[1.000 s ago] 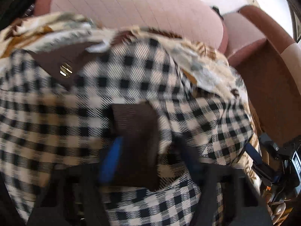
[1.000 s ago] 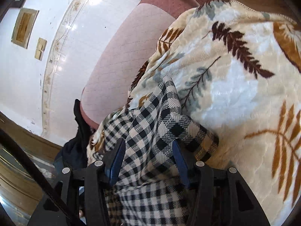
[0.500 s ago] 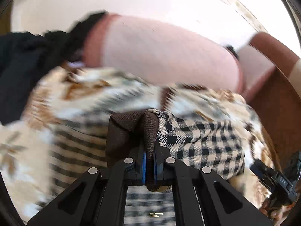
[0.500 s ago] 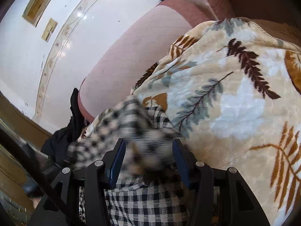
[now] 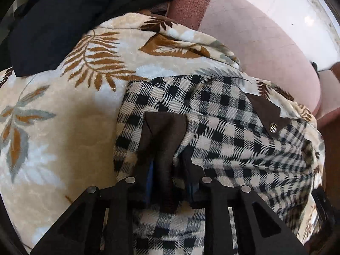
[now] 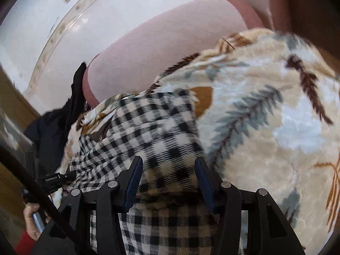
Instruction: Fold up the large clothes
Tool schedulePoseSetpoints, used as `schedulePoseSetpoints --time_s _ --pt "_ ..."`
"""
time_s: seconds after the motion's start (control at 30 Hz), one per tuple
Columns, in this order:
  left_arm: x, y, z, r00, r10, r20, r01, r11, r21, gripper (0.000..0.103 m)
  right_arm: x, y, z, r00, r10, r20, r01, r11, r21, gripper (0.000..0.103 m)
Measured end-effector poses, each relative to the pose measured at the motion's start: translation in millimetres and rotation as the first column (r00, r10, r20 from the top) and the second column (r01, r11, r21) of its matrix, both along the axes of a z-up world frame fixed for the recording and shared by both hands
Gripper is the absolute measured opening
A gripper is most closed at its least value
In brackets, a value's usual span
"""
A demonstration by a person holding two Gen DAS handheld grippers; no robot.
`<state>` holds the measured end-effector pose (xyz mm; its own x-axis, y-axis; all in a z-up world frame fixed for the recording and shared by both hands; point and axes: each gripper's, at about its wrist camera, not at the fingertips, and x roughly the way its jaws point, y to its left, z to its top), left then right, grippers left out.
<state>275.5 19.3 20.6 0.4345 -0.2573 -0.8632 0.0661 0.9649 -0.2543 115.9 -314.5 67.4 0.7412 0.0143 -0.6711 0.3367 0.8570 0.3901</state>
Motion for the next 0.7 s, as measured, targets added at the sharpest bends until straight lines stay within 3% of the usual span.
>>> schedulePoseSetpoints --time_s 0.07,0.2,0.33,0.37,0.43,0.53,0.6,0.7 --pt "-11 7 12 1.0 -0.011 0.02 0.011 1.0 -0.005 0.033 9 14 1 0.999 0.036 -0.003 -0.036 0.998 -0.056 0.049" --pt "-47 33 38 0.995 0.023 0.095 -0.024 1.0 0.01 0.054 21 31 -6 0.998 0.035 -0.061 -0.046 0.98 -0.194 0.048" --pt "-80 60 43 0.989 0.078 0.126 -0.08 0.997 0.011 0.056 29 16 -27 0.991 0.044 -0.126 -0.062 0.987 -0.15 0.048" --pt "-86 64 40 0.988 0.089 0.123 -0.091 0.996 0.006 0.056 32 11 -34 0.985 0.028 -0.172 -0.057 0.985 -0.165 0.043" --pt "-91 69 35 0.988 0.096 0.121 -0.098 0.995 0.004 0.056 37 0 -49 0.958 -0.057 -0.281 -0.019 0.966 -0.257 0.028" --pt "-94 69 28 0.989 0.076 0.13 -0.08 0.996 0.024 0.056 32 -29 -54 0.924 -0.193 -0.331 0.094 0.952 -0.292 0.03" --pt "-94 67 25 0.988 0.059 0.144 -0.066 0.997 0.041 0.056 26 -42 -55 0.886 -0.286 -0.364 0.151 0.921 -0.359 0.03" --pt "-94 61 24 0.987 0.038 0.154 -0.047 0.998 0.053 0.056 8 -59 -41 0.911 -0.312 -0.269 0.24 0.933 -0.269 0.03"
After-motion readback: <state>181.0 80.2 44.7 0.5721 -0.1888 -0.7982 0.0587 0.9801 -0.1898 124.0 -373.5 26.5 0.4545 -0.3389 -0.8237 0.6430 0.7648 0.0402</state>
